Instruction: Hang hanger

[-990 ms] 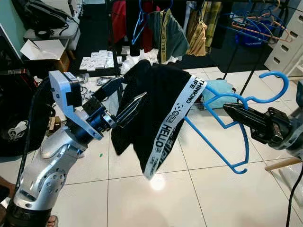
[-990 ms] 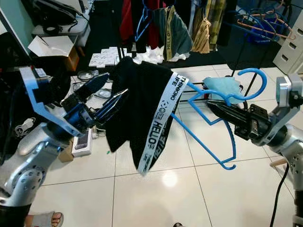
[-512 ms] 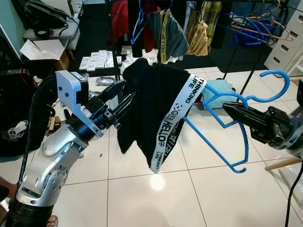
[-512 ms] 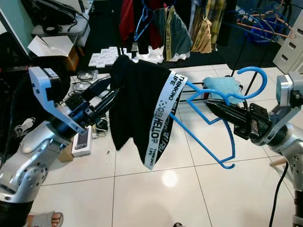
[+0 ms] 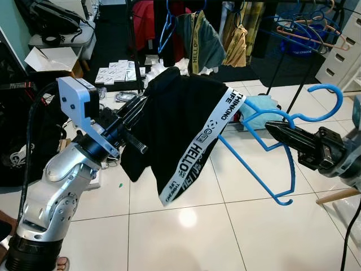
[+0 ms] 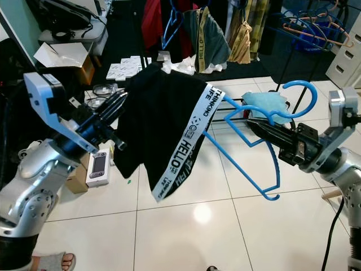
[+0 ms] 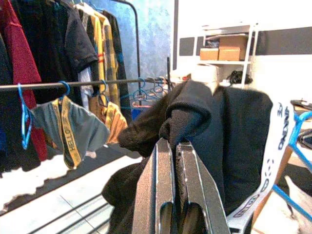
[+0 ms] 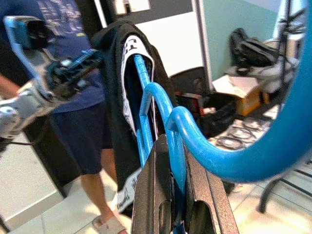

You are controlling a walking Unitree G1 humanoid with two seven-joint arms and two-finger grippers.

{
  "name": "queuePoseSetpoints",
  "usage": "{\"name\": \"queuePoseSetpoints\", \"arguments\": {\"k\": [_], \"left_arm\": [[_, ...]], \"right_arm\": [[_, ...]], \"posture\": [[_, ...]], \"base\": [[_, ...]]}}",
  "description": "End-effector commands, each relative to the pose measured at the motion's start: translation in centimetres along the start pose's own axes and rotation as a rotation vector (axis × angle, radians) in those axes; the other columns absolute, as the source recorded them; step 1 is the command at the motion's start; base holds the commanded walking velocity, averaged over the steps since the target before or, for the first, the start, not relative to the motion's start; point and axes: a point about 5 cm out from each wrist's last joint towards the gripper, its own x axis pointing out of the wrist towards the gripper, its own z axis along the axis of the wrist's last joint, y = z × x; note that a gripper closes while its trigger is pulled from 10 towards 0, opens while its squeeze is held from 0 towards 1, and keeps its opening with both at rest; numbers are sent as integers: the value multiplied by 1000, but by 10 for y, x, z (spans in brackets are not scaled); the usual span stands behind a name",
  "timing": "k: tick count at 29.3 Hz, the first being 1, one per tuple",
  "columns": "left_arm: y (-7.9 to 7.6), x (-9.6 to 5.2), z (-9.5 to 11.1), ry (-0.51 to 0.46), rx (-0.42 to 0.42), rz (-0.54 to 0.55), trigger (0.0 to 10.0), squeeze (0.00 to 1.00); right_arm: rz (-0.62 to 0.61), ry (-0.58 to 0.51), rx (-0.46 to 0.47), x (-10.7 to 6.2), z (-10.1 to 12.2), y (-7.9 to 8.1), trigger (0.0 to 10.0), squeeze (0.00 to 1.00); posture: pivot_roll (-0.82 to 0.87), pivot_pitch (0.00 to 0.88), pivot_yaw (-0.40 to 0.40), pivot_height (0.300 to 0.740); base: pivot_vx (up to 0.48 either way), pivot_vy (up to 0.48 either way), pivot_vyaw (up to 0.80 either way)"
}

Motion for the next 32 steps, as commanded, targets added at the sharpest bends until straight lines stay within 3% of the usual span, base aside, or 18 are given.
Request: {"name": "queuePoseSetpoints", "arguments": {"k": [1, 20, 29, 31, 32], "left_arm": [[5, -1, 6, -17, -2, 0, 0, 0], [4, 6, 52, -270, -128, -72, 0, 0], [2, 6, 58, -296, -153, -101, 0, 0], [2, 6, 58, -294, -158, -106, 0, 0], [0, 4, 54, -275, -178, -118, 0, 0]], "right_arm": [[-34, -10, -10, -1, -2, -3, 10000, 0], [-130, -15, -3, -4, -10, -16, 10000, 0], [-138, -41, -14, 0, -8, -18, 10000, 0], [-145, -62, -22, 0, -6, -19, 10000, 0], [-159, -135, -34, 1, 3, -21, 10000, 0]], "posture": [[-4, 149, -2, 740], [2, 146, -6, 740], [3, 143, -5, 740], [3, 143, -5, 740], [2, 141, -6, 740]], "base": [[0, 0, 0], [0, 0, 0], [0, 0, 0], [0, 0, 0], [0, 0, 0]]}}
